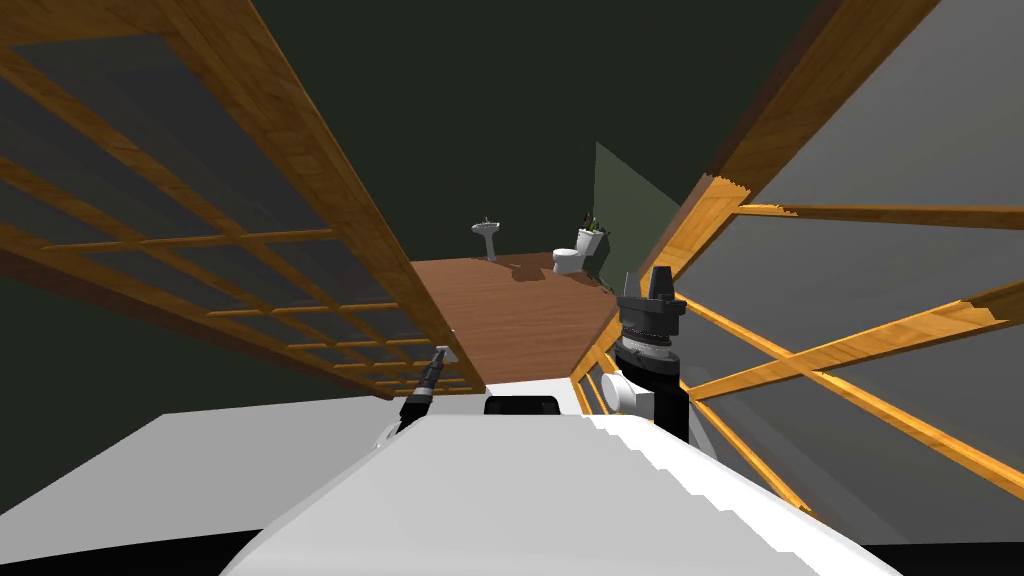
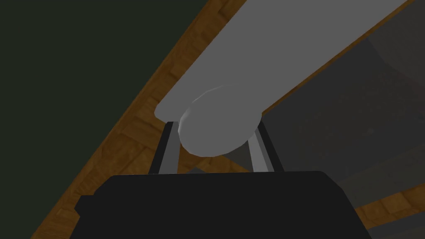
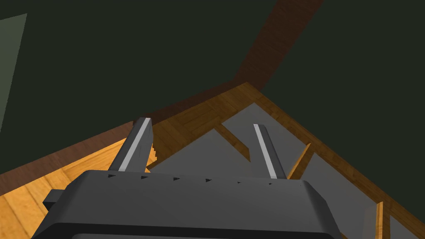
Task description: Pull the door open
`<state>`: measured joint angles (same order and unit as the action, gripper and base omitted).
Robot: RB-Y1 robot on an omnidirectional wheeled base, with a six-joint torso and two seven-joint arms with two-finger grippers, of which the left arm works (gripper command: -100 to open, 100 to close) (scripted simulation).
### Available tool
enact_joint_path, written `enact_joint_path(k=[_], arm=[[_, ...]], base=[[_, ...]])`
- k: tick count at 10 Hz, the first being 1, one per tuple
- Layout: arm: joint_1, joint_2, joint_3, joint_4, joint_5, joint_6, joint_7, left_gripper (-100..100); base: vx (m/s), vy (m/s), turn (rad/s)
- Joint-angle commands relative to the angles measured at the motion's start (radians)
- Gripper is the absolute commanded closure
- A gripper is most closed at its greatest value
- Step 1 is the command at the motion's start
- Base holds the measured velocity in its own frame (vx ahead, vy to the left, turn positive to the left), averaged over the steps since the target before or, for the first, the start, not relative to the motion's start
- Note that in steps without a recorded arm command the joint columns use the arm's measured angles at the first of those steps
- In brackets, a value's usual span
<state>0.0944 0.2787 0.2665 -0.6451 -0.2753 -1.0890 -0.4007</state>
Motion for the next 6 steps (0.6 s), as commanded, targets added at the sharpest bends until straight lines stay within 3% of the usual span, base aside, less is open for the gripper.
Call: enact_joint_path(k=[1, 2, 4, 5, 6], arm=[[-0.001, -0.004, -0.014, 0.002, 0.018, 0.004, 0.05, 100], [-0.001, -0.004, -0.014, 0.002, 0.018, 0.004, 0.056, 100], [-0.011, -0.004, -0.034, 0.005, 0.054, 0.012, 0.121, 100], [-0.011, -0.004, -0.034, 0.005, 0.054, 0.012, 0.138, 100], [-0.016, -0.004, -0.044, 0.007, 0.072, 0.017, 0.172, 100]], base=[[-0.045, 0.021, -0.041], [-0.039, 0.014, -0.03], [-0.059, 0.028, -0.076], [-0.047, 0.03, -0.035], [-0.059, 0.019, -0.049]])
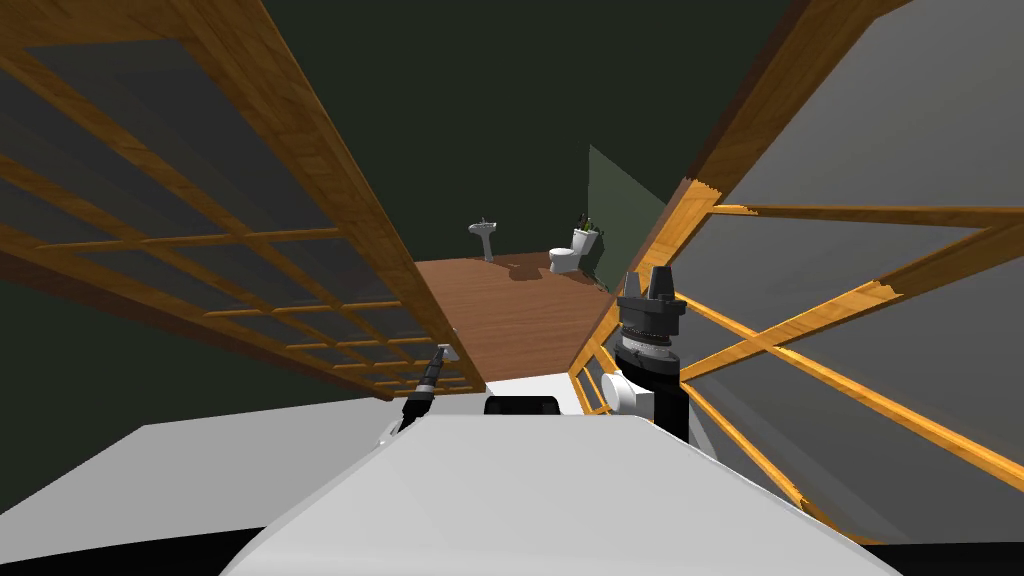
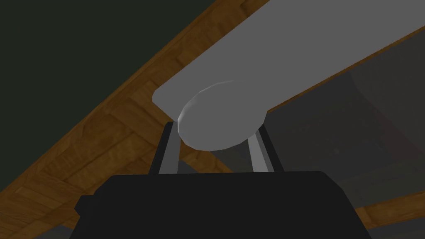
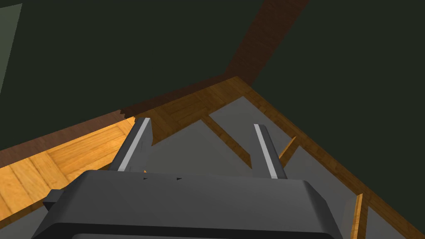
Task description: Pull the door open
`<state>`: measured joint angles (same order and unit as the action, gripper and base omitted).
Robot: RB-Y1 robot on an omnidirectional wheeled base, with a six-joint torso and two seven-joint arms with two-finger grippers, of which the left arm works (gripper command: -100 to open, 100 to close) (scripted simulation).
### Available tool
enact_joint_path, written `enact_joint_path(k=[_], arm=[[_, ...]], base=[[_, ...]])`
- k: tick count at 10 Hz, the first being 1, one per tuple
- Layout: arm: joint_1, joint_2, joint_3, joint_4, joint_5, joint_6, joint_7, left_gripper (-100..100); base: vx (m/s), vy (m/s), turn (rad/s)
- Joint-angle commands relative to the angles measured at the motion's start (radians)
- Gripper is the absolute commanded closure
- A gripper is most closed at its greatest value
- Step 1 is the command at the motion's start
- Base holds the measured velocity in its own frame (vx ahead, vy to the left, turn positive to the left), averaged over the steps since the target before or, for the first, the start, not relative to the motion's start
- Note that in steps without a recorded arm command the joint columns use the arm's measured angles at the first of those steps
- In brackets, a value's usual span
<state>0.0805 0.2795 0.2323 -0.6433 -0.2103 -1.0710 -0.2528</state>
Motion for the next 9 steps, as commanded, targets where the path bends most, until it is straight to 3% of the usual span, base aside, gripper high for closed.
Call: enact_joint_path(k=[1, 3, 6, 8, 9], arm=[[-0.002, -0.005, -0.01, 0.005, 0.007, -0.001, 0.032, 100], [-0.011, -0.005, -0.03, 0.009, 0.044, 0.008, 0.095, 100], [-0.016, -0.005, -0.041, 0.011, 0.064, 0.012, 0.155, 100], [-0.027, -0.005, -0.063, 0.014, 0.103, 0.022, 0.22, 100], [-0.027, -0.005, -0.063, 0.014, 0.103, 0.022, 0.238, 100]], base=[[-0.051, 0.013, -0.03], [-0.068, 0.027, -0.075], [-0.052, 0.024, -0.037], [-0.06, 0.02, -0.069], [-0.066, 0.034, -0.048]])
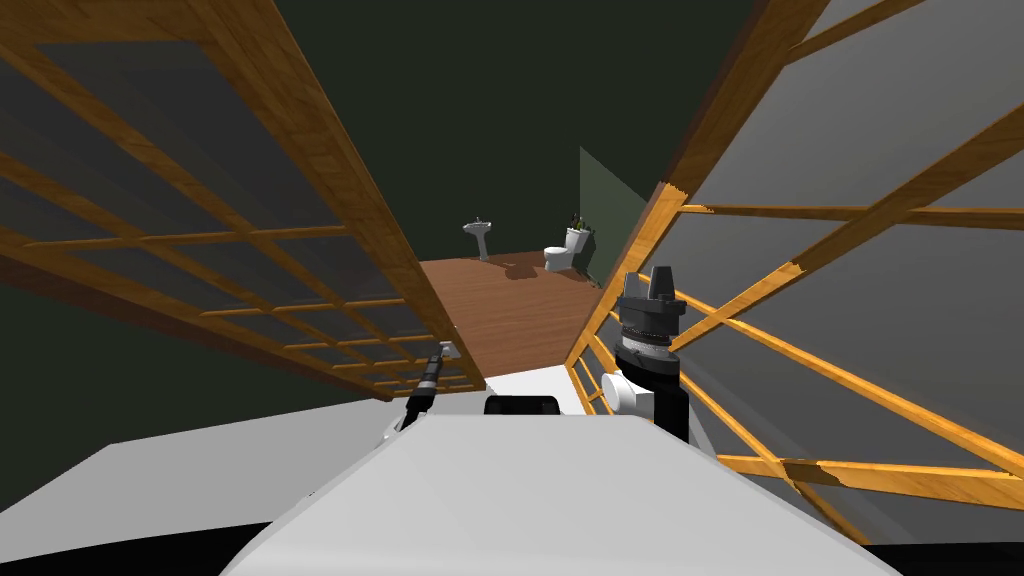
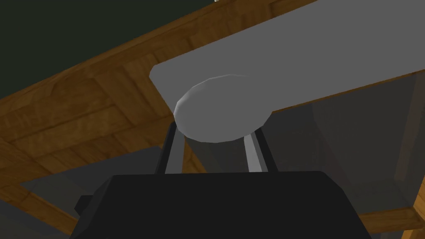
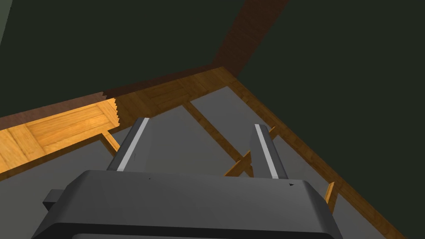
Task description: Pull the door open
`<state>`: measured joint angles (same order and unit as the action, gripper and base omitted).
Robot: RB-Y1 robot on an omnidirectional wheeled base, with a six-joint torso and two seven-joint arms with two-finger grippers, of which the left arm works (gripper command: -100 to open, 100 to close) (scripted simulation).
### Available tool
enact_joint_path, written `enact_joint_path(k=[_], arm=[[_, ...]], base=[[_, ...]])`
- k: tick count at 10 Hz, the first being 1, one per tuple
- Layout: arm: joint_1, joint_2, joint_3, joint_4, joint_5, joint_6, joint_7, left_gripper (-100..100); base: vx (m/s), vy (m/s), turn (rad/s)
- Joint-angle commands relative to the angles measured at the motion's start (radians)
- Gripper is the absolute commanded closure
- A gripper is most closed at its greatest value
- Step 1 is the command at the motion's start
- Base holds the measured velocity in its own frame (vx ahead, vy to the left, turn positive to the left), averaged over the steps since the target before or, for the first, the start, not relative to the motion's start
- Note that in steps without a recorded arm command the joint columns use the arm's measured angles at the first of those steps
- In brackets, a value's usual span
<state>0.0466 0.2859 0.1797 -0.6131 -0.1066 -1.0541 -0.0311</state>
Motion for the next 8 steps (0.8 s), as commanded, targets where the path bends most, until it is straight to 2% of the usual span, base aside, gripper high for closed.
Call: enact_joint_path(k=[1, 2, 3, 4, 6, 7, 8], arm=[[0.002, -0.011, -0.021, -0.014, 0.019, 0.01, 0.05, 100], [0.002, -0.011, -0.021, -0.014, 0.019, 0.01, 0.058, 100], [-0.003, -0.011, -0.032, -0.012, 0.038, 0.015, 0.095, 100], [-0.003, -0.011, -0.032, -0.012, 0.038, 0.015, 0.1, 100], [-0.014, -0.011, -0.054, -0.008, 0.079, 0.024, 0.166, 100], [-0.014, -0.011, -0.054, -0.008, 0.079, 0.024, 0.183, 100], [-0.019, -0.011, -0.066, -0.006, 0.099, 0.029, 0.218, 100]], base=[[-0.06, 0.034, -0.057], [-0.048, 0.017, -0.036], [-0.057, 0.009, -0.062], [-0.046, 0.014, -0.029], [-0.063, 0.029, -0.072], [-0.065, 0.028, -0.042], [-0.063, 0.017, -0.054]])
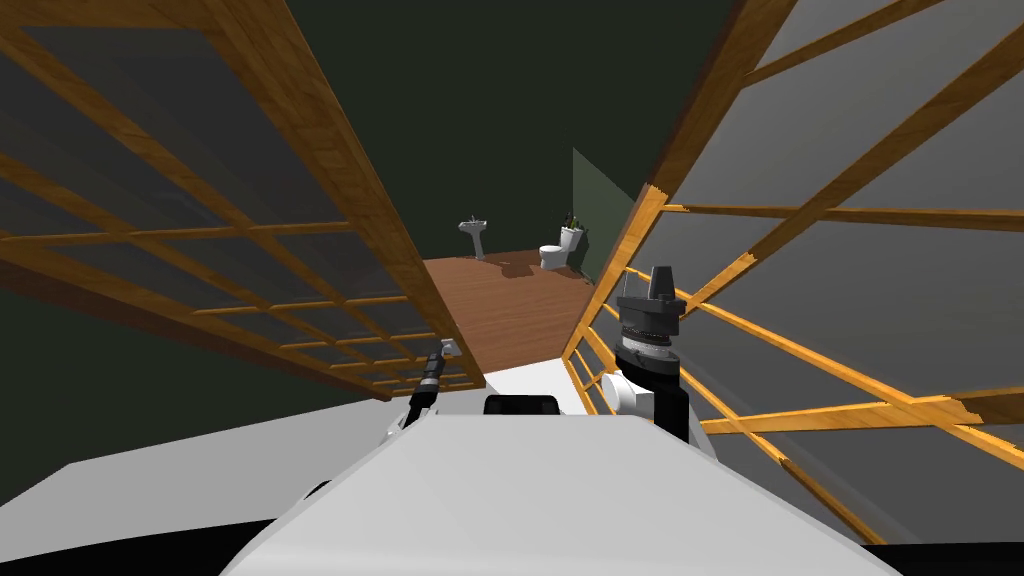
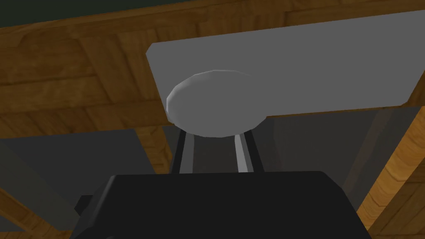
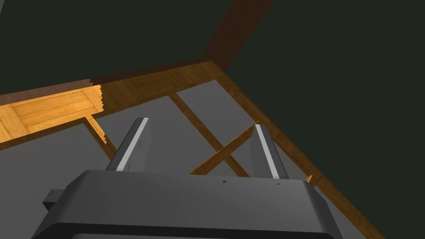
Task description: Pull the door open
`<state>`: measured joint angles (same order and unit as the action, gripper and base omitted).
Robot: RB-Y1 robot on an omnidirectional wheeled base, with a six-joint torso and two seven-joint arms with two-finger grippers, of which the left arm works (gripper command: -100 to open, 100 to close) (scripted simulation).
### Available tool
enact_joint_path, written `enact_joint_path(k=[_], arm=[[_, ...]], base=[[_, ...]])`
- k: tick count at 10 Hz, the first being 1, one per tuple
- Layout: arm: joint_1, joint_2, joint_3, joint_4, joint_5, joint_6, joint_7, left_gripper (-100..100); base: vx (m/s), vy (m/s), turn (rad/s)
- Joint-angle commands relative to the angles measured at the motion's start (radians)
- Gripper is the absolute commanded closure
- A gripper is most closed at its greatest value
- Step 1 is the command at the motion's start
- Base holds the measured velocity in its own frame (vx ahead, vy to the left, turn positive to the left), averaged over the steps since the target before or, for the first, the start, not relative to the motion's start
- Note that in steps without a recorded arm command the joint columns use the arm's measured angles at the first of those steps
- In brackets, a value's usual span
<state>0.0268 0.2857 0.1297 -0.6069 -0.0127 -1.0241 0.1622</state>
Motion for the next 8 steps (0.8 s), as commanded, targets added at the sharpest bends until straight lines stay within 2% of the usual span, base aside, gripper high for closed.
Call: enact_joint_path(k=[1, 2, 3, 5, 6, 7, 8], arm=[[0.0, -0.011, -0.016, -0.012, 0.005, -0.001, 0.031, 100], [-0.005, -0.011, -0.027, -0.01, 0.026, 0.004, 0.068, 100], [-0.005, -0.011, -0.027, -0.01, 0.026, 0.004, 0.073, 100], [-0.015, -0.01, -0.049, -0.006, 0.066, 0.014, 0.138, 100], [-0.015, -0.01, -0.049, -0.006, 0.066, 0.014, 0.156, 100], [-0.021, -0.01, -0.06, -0.004, 0.086, 0.019, 0.191, 100], [-0.021, -0.01, -0.06, -0.004, 0.086, 0.019, 0.198, 100]], base=[[-0.044, 0.02, -0.044], [-0.059, 0.025, -0.06], [-0.052, 0.021, -0.053], [-0.062, 0.014, -0.075], [-0.064, 0.024, -0.046], [-0.061, 0.025, -0.037], [-0.05, 0.022, -0.04]])
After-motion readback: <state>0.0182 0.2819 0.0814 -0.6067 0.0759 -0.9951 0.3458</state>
